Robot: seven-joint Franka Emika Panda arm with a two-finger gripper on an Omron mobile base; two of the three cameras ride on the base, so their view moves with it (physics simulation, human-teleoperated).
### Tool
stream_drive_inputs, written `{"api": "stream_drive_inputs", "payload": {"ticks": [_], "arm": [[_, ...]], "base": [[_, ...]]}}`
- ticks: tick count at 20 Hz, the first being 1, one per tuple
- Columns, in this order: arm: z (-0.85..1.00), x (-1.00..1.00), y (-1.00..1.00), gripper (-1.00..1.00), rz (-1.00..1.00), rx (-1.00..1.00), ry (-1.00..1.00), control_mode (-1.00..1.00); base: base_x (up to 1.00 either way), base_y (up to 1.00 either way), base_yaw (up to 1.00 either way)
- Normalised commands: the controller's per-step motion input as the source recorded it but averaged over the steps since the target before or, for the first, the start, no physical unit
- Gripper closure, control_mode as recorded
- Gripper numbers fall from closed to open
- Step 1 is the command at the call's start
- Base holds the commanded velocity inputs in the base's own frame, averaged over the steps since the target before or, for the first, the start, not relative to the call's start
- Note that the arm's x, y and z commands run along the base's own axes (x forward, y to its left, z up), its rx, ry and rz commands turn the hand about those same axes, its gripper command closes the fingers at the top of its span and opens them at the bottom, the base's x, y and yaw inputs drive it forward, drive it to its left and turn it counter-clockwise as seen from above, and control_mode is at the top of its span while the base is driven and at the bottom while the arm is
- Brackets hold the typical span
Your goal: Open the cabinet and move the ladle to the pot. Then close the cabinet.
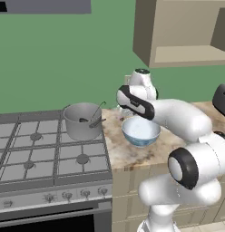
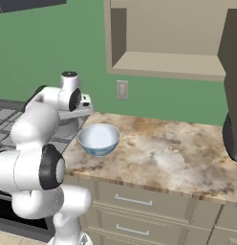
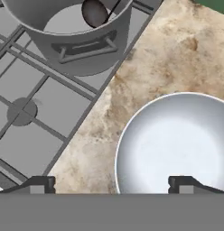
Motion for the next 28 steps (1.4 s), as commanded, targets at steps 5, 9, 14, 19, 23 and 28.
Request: {"api": "stream_drive_inputs", "payload": {"ticks": [5, 9, 14, 19, 23, 28], "arm": [[0.02, -0.88, -0.58, -1.0, -0.29, 0.05, -0.08, -1.0], [0.08, -0.57, -0.39, -1.0, -0.26, 0.02, -0.04, -1.0], [0.07, -0.17, -0.13, -1.0, -0.14, 0.0, 0.0, -1.0], [0.08, -0.07, 0.0, -1.0, 0.0, 0.0, 0.0, -1.0], [0.0, 0.0, 0.0, -1.0, 0.0, 0.0, 0.0, -1.0], [0.0, 0.0, 0.0, -1.0, 0.0, 0.0, 0.0, -1.0]], "base": [[0.0, 0.0, 0.0], [0.0, 0.0, 0.0], [0.0, 0.0, 0.0], [0.0, 0.0, 0.0], [0.0, 0.0, 0.0], [0.0, 0.0, 0.0]]}}
